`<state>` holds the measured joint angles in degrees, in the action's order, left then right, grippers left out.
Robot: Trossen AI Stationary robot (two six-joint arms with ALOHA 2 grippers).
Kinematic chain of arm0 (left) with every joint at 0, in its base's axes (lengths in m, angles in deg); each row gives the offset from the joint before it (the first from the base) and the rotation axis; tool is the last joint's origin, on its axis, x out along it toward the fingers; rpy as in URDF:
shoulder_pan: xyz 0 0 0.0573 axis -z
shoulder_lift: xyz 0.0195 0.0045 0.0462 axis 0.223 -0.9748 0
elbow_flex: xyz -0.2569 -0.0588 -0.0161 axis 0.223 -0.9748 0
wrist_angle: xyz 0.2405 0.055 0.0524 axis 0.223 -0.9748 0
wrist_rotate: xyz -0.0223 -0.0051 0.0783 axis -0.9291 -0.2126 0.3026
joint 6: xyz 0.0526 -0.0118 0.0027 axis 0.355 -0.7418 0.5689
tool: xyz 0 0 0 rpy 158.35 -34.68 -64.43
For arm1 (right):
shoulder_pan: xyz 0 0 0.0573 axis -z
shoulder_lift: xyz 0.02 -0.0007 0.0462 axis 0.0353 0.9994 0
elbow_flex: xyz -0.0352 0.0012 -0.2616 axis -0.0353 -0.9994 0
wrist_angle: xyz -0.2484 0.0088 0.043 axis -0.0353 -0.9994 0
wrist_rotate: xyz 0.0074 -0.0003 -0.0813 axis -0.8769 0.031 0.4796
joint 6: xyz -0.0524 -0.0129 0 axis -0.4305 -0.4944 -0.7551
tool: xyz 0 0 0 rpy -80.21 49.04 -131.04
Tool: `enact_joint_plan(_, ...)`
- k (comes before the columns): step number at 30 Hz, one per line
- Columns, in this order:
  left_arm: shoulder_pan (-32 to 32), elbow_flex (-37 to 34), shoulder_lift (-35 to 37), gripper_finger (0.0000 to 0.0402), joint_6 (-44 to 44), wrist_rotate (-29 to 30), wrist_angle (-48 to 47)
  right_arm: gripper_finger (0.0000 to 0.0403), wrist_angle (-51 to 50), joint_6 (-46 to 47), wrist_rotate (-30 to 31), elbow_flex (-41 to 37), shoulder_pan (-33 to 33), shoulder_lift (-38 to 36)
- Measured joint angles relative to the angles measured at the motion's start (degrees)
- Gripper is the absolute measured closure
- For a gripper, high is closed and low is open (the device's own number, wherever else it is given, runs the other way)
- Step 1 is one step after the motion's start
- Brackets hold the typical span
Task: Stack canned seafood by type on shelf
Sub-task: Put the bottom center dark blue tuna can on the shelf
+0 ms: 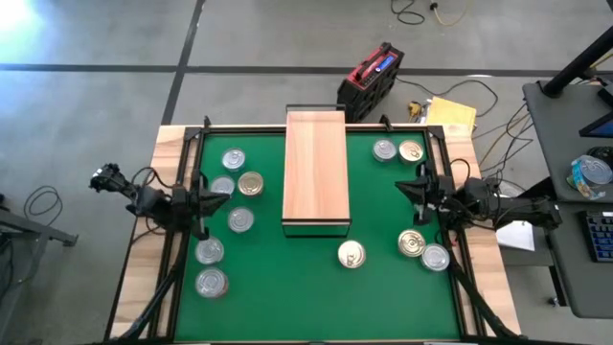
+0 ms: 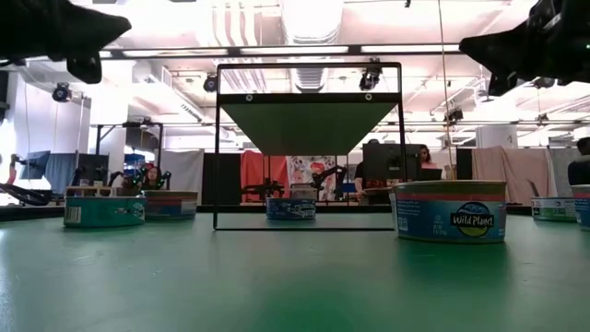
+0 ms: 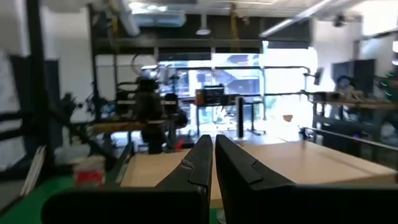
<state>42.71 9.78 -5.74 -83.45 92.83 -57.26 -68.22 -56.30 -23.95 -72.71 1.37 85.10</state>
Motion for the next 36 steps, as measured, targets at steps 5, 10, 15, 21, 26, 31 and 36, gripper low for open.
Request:
enact_joint_plan(5,-0.05,0.03,0.00,0.0402,1.07,2.16,3.70,0.0390,1.54,5.89,1.98,0.46,0.00,1.56)
enact_joint_plan(10,-0.07,0.03,-0.01,0.0401,3.20,1.97,5.75,0.0390,-0.07,11.52,2.54,5.16,0.00,7.57)
enact_joint_plan(15,-0.07,0.03,-0.20,0.0401,3.89,1.97,6.63,0.0390,-10.40,16.51,2.54,13.89,0.00,16.00)
enact_joint_plan(21,-0.05,0.03,-1.88,0.0401,2.11,1.95,5.10,0.0390,-28.59,23.68,2.52,25.40,-0.74,24.41)
enact_joint_plan(26,-0.05,0.03,-3.51,0.0401,3.55,1.97,5.17,0.0390,-34.89,26.58,2.52,30.85,-3.94,28.71)
enact_joint_plan(31,-0.05,0.03,-4.82,0.0401,1.04,1.88,5.28,0.0390,-38.86,29.01,4.65,33.45,-9.38,31.39)
enact_joint_plan(36,-0.03,0.01,-6.48,0.0401,-4.35,-3.53,7.59,0.0390,-40.41,32.78,7.54,34.10,-16.06,33.46)
